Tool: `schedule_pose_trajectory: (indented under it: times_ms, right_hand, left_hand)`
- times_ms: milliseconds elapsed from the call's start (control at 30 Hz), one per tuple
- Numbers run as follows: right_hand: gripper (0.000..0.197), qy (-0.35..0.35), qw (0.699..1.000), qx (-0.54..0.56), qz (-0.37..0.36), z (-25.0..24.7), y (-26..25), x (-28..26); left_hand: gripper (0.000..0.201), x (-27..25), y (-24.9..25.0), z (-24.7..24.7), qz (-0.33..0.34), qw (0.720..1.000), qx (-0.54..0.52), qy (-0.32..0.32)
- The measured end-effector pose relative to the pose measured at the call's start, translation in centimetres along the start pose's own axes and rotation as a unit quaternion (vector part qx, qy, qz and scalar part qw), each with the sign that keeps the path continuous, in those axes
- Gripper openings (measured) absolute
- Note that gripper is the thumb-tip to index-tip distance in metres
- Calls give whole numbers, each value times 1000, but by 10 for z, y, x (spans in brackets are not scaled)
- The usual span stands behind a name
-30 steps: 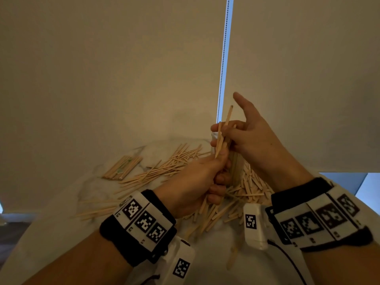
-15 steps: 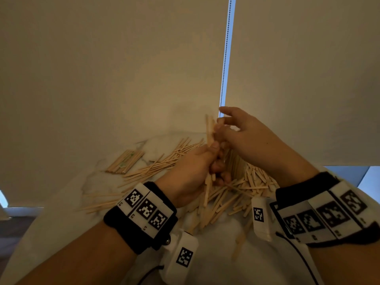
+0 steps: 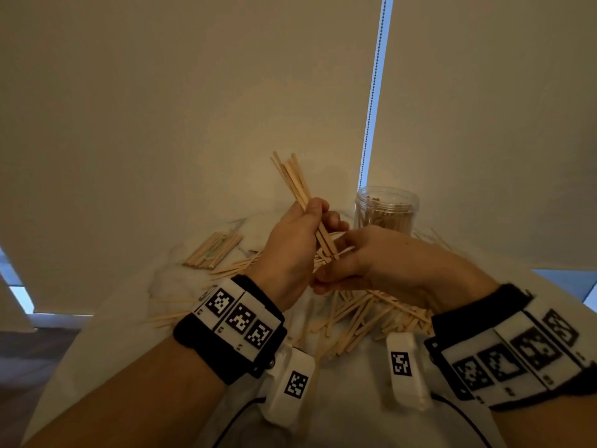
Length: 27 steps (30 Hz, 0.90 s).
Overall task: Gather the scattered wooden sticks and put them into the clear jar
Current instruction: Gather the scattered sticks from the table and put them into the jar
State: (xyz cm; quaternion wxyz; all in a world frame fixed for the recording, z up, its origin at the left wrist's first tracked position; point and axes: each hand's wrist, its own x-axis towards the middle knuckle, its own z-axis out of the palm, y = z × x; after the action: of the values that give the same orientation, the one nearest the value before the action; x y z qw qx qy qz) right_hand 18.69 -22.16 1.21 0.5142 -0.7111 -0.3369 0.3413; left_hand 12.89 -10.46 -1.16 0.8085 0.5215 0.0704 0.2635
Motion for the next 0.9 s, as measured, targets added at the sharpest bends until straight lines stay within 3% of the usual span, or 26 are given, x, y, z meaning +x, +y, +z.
schedule_pose_trajectory:
  times_ms: [133,200,267,333,400,467,533,600,667,733,800,900]
  right_hand:
    - [35,56,998,13,-33,3,-3,0]
    - [33,52,998,7,-33,3,-4,0]
    - [36,36,996,-85,-14,-1,-5,-2]
    - [42,23,962,-273,12,-9,-3,-2]
    - [49,2,895,-442,55,-12,1,-3]
    - [60,-8,845,-527,87,-13,8,-2]
    - [69,-26,816,-566,111,-8,11,-3]
    - [75,-46,784,-603,137,-4,15,0]
    - [76,-62,751,-640,150,-1,21,4]
    - [66,-70,730,-667,130,-1,27,10]
    - [53,-80,724,-676,112,0,31,12]
    - [40,-87,708,-695,84,1,33,11]
  left_hand:
    - [23,-7,5,1,12,991,127,-26]
    - [21,-6,13,0,37,993,108,-19]
    - [20,-2,28,-7,61,996,56,15]
    - [17,2,43,-21,46,995,58,61]
    - [11,1,55,-39,7,982,168,89]
    - [18,-1,63,-66,-23,917,390,83]
    - [21,-3,69,-97,-49,810,584,37]
    - [29,-7,72,-128,-98,705,702,-10]
    - [55,-12,74,-152,-169,627,760,-39]
    - [69,-17,74,-166,-211,577,785,-72]
    - [63,-20,70,-174,-202,535,815,-88]
    - [43,-20,59,-173,-159,513,838,-95]
